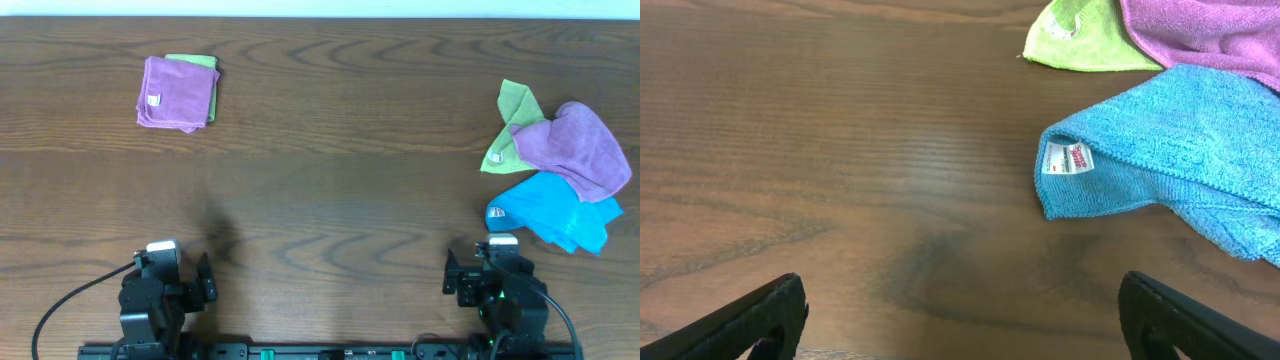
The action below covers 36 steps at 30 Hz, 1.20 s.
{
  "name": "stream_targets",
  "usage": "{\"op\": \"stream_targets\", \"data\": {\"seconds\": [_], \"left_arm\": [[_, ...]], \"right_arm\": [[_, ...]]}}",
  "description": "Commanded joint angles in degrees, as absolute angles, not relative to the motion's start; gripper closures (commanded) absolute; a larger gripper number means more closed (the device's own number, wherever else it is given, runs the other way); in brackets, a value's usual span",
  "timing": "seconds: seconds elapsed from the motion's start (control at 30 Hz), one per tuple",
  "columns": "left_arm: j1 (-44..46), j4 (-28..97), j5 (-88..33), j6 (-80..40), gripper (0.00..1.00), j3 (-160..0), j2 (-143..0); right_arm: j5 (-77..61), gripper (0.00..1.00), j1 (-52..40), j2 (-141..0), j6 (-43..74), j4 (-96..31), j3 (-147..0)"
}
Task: Fold the cloth
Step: 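Move the right gripper over the cloth pile and grasp the purple cloth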
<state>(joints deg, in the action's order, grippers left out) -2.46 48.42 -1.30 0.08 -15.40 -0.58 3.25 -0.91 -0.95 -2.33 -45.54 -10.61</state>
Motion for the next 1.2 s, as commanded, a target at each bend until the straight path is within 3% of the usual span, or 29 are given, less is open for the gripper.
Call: {"op": "stream_targets", "data": {"seconds": [0.0,0.63,0.93,1.17], "left_arm": [[-2.2,49.45,-1.1,0.89,0.05,-14.06,-0.21],[-2.2,49.45,-1.1,0.89,0.05,-14.06,-0.21],[-2.2,49.45,-1.1,0.91,0.05,-14.06,-0.21],[-2.22,49.45,-1.1,0.91,0.05,-14.06,-0.21]], "right_arm": [[2.98,0.01,-0.34,-0.32,-2.22,-45.41,-10.02],[5.28,0.01,0.03,-1.76,-2.2,-44.34,-12.75],[8.25,0.01,5.37,-16.21,-2.0,-44.4,-25.54],[12.73,0.01,8.64,-32.99,5.02,-44.82,-38.41]]}}
